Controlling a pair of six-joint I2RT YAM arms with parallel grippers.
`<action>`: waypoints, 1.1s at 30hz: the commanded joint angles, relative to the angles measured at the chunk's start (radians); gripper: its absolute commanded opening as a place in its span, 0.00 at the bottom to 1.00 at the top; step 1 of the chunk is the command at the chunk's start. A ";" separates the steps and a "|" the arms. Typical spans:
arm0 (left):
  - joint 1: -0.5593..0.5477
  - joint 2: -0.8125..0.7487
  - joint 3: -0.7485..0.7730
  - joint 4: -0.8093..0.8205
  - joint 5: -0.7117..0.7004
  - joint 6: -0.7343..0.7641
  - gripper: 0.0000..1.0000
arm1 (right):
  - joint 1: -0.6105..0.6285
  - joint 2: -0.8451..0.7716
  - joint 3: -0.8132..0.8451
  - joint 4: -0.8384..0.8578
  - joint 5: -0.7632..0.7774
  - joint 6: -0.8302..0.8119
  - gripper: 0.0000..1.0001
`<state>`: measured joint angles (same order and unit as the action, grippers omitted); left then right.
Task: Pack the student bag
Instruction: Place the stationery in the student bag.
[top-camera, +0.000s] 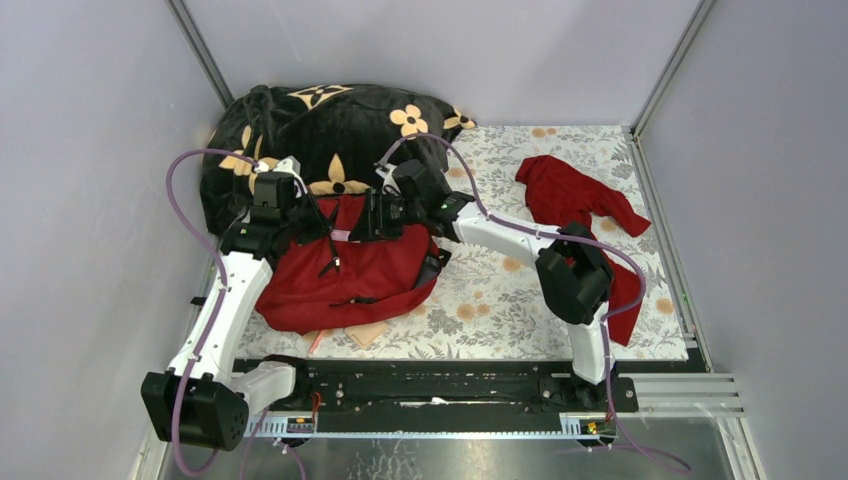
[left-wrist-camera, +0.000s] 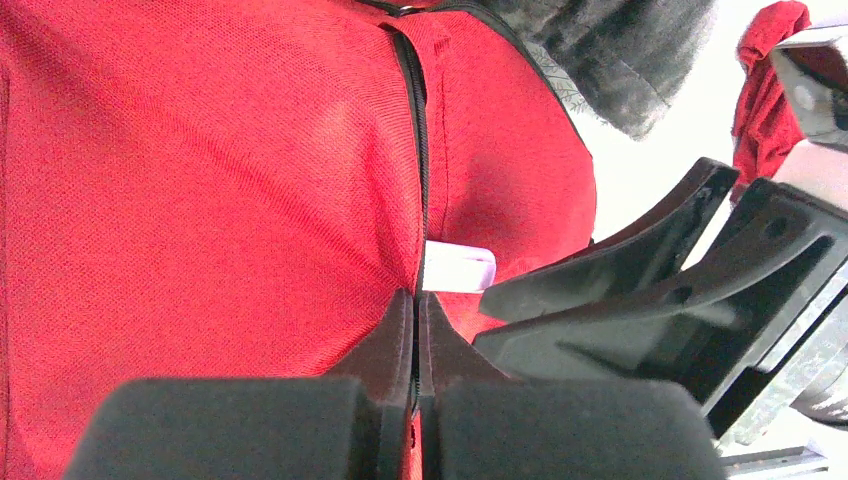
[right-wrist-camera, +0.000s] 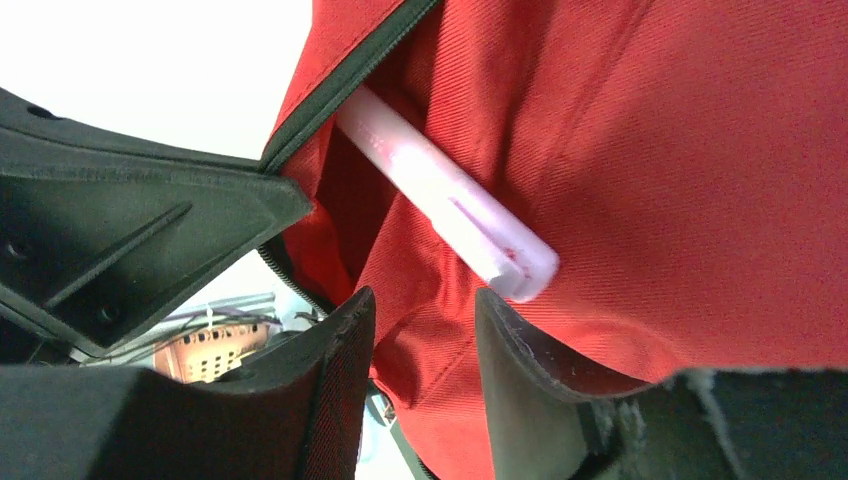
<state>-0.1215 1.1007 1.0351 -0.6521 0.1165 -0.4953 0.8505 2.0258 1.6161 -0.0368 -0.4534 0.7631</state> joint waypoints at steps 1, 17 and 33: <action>0.003 -0.010 -0.008 0.040 0.017 0.009 0.00 | -0.040 -0.054 -0.048 0.073 0.042 0.014 0.48; 0.003 -0.004 -0.007 0.040 0.012 0.012 0.00 | -0.032 0.046 0.050 0.053 -0.038 0.032 0.44; 0.003 -0.009 -0.013 0.041 0.014 0.008 0.00 | 0.024 0.130 0.163 0.131 -0.139 0.111 0.31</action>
<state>-0.1215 1.1007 1.0348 -0.6521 0.1165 -0.4950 0.8368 2.1101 1.6699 0.0399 -0.5274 0.8425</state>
